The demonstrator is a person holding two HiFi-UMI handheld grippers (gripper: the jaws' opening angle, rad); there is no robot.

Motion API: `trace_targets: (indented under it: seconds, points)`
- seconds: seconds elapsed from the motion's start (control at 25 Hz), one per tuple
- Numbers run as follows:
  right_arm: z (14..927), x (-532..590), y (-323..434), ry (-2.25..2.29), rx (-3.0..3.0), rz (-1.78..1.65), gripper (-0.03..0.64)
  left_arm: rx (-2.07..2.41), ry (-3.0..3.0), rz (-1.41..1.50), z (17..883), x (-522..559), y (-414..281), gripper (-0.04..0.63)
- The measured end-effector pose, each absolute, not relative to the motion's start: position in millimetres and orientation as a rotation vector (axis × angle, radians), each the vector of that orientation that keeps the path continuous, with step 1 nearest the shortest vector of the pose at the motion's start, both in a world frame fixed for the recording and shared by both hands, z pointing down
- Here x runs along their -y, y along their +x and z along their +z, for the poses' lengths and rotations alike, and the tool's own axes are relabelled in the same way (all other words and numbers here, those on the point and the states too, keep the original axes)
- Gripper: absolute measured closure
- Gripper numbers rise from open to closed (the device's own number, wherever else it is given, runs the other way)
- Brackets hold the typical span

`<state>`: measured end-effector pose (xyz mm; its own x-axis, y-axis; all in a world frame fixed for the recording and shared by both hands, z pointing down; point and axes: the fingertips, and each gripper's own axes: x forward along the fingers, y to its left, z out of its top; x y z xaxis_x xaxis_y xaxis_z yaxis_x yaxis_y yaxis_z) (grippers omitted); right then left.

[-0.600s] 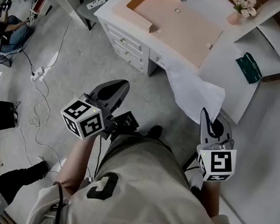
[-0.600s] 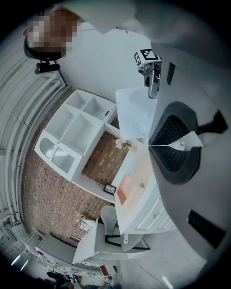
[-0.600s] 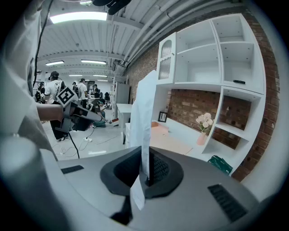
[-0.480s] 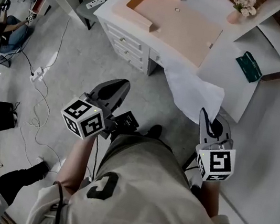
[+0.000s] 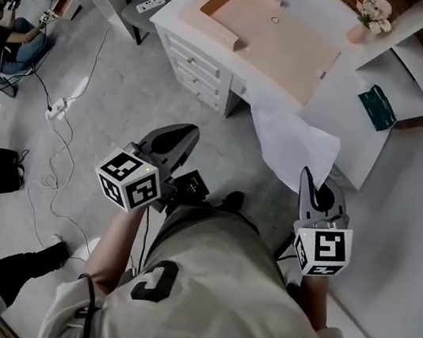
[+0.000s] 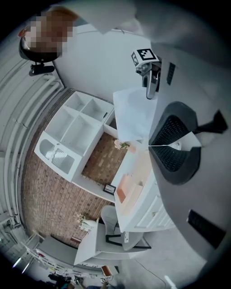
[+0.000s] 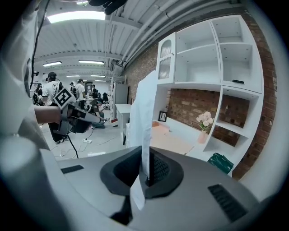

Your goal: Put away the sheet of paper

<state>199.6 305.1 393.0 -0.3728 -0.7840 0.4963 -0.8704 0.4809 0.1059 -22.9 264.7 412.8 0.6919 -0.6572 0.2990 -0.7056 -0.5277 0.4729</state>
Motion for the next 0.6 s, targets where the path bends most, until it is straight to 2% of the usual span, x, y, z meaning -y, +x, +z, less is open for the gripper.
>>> trace_targets:
  seconds: [0.6]
  points:
    - [387.3, -308.2, 244.2, 1.445, 2.252, 0.215, 0.589, 1.030, 2.396, 0.143, 397.6, -270.4, 24.3, 0.575]
